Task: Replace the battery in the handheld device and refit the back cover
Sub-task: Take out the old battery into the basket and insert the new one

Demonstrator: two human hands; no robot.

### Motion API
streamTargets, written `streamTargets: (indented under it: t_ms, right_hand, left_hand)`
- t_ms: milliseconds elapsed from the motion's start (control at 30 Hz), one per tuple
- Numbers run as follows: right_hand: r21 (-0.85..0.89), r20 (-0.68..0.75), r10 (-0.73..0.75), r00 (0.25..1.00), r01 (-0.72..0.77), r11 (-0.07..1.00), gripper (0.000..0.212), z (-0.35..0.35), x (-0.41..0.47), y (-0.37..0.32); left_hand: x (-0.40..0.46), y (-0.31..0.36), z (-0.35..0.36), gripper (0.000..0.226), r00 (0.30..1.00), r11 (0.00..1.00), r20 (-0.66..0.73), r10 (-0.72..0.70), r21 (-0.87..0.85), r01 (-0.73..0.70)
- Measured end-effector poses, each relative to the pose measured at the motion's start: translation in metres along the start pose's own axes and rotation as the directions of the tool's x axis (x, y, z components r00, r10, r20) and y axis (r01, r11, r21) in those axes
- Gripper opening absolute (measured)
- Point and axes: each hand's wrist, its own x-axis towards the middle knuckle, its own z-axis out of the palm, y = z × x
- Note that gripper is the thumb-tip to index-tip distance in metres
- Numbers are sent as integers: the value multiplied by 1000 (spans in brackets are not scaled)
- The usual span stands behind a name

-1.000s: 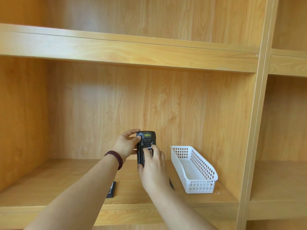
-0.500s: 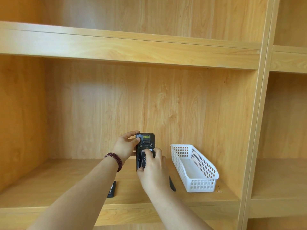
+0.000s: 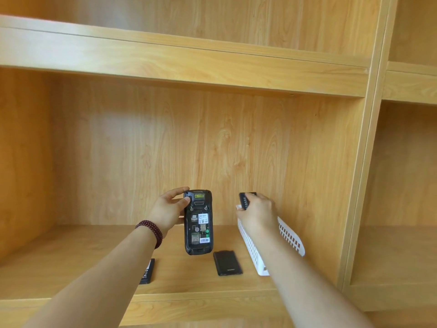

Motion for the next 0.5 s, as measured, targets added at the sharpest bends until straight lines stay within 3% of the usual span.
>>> streamTargets:
  t_ms: [67,300,500]
  right_hand:
    - [-52,44,53,998,-50,997,20,0,8,19]
    - [-195,292,304,907,-254,947,4,7,20,50]
    - [-340,424,415,805,-283,897,21,19,18,57]
  left_hand:
    - [0,0,1,31,1000,1000,-4,-1,1,1]
    - [-1,-3,3,30,1000,1000,-17,-16,12,17]
    - [1,-6,3,30,999,999,-26,-28,26,29]
